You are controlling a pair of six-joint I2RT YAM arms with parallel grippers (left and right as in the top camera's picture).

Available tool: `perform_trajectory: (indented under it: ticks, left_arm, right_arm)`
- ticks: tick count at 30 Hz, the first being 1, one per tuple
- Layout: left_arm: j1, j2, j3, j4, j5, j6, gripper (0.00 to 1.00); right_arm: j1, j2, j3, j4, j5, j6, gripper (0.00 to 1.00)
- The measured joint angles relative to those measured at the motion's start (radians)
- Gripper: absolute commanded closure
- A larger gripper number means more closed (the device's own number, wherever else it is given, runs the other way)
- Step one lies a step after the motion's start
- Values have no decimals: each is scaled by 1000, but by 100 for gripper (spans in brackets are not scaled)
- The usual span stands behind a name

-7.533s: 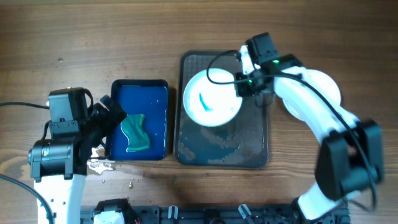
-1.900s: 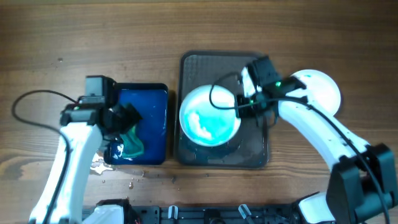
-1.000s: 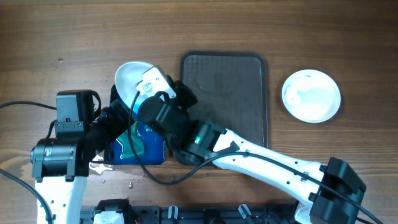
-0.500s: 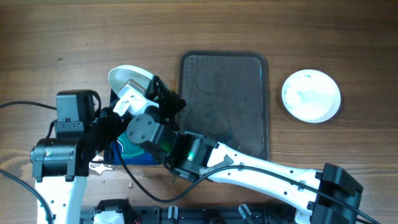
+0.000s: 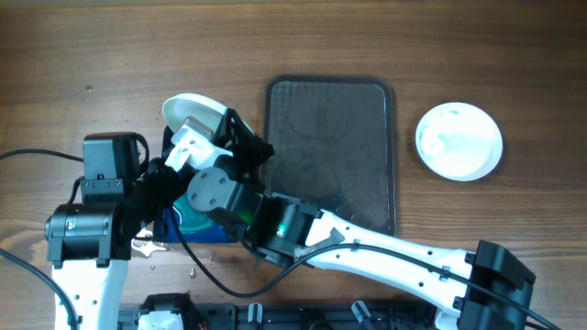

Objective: Clean dirty plates on tray and stack at the side
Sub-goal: 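Stack the last plate onto the plate stack at the right side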

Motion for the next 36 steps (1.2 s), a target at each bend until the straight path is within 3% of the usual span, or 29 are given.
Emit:
perform_trajectory:
  ticks: [3, 6, 7, 9, 11, 14, 19, 23, 24, 26, 31, 34, 35, 36]
  left_arm:
    - [0, 0, 0, 0, 0, 0, 0]
    - [0, 0, 0, 0, 0, 0, 0]
    - [0, 0, 0, 0, 0, 0, 0]
    - [0, 0, 0, 0, 0, 0, 0]
    - [0, 1, 0, -3, 0, 0, 0]
    - [0, 2, 0, -3, 0, 0, 0]
    - [0, 3, 0, -3, 0, 0, 0]
    - [0, 3, 0, -3, 1, 0, 0]
    - [0, 3, 0, -3, 3, 0, 0]
    - [0, 3, 0, -3, 3, 0, 0]
    - [0, 3, 0, -3, 3, 0, 0]
    - [0, 3, 0, -3, 3, 0, 0]
    - [0, 3, 0, -2, 3, 0, 0]
    - [0, 3, 0, -4, 3, 0, 0]
  right_arm:
    - [-10, 0, 0, -9, -1, 65, 96]
    - [-144, 0, 8, -224, -104, 385, 96]
    - [-209, -1, 8, -295, -199, 492, 96]
    - [-402, -3, 8, -401, -576, 706, 96]
    - [-600, -12, 7, -415, -938, 844, 96]
    - [-858, -116, 3, -536, -1259, 970, 96]
    - [-1256, -284, 12, -904, -1210, 1027, 96]
    - [-1546, -154, -95, -924, -1101, 1052, 94]
    - [-1603, -99, -108, -933, -1100, 1056, 69]
    - [-1696, -7, -121, -957, -1102, 1067, 47]
    - [-1687, -67, -130, -974, -1268, 982, 44]
    - [-1517, -357, -130, -970, -1474, 854, 40]
    - [-1468, -427, -130, -971, -1509, 829, 17]
    - [-1401, -510, -129, -970, -1542, 803, 0]
